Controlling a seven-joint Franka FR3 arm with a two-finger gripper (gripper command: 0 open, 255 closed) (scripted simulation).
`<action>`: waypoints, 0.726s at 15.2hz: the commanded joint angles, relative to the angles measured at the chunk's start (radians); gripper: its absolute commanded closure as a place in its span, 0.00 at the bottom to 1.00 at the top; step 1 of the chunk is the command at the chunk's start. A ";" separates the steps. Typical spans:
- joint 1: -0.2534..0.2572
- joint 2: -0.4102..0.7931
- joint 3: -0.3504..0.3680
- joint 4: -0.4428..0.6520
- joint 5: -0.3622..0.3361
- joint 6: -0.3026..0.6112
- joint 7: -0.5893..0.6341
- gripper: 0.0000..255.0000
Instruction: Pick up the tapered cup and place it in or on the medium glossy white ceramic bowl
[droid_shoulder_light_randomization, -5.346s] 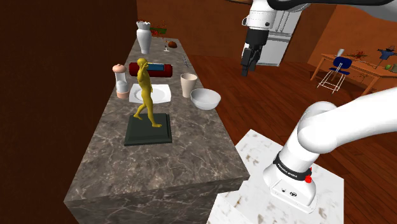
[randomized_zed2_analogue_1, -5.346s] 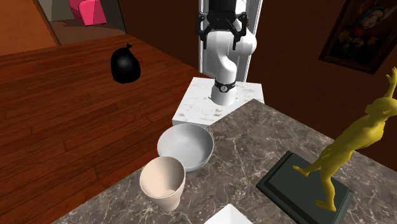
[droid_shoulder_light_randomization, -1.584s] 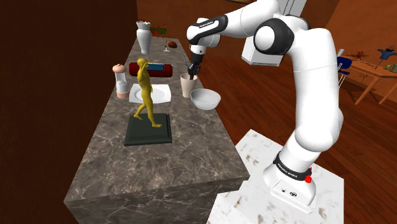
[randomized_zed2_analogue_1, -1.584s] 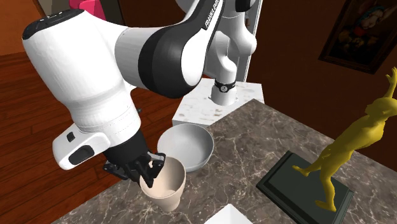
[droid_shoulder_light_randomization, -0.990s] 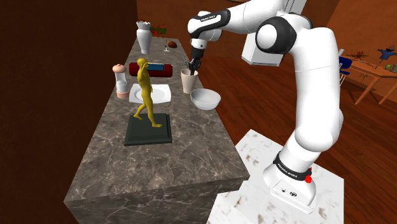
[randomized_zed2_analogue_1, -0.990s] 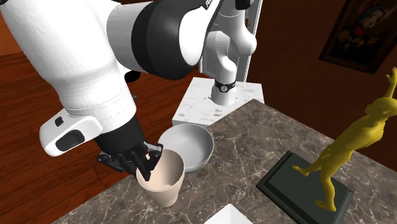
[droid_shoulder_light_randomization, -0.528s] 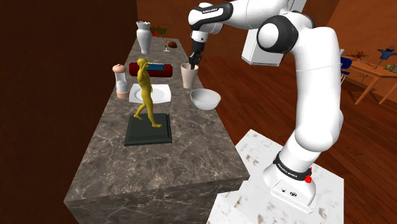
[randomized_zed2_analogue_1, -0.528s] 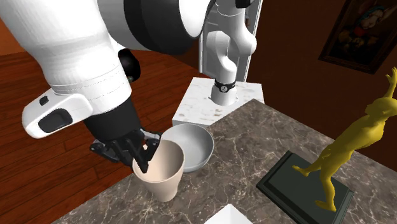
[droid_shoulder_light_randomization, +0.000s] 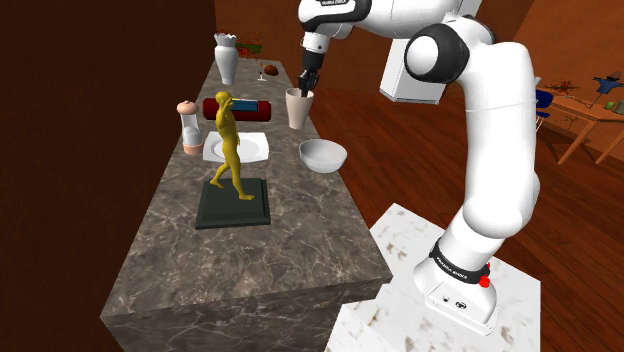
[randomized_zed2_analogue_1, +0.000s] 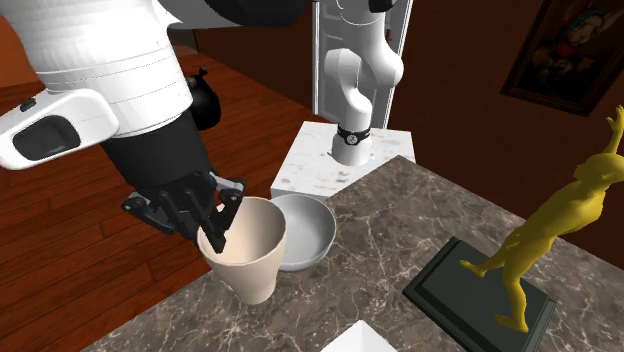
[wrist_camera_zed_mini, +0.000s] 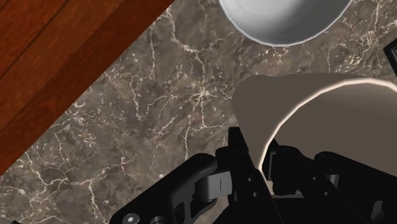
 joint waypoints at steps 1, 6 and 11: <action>-0.003 0.001 0.000 0.028 -0.001 -0.027 0.003 1.00; -0.009 0.010 0.000 0.099 0.000 -0.089 0.012 1.00; 0.025 -0.239 -0.018 -0.225 -0.043 -0.012 -0.002 1.00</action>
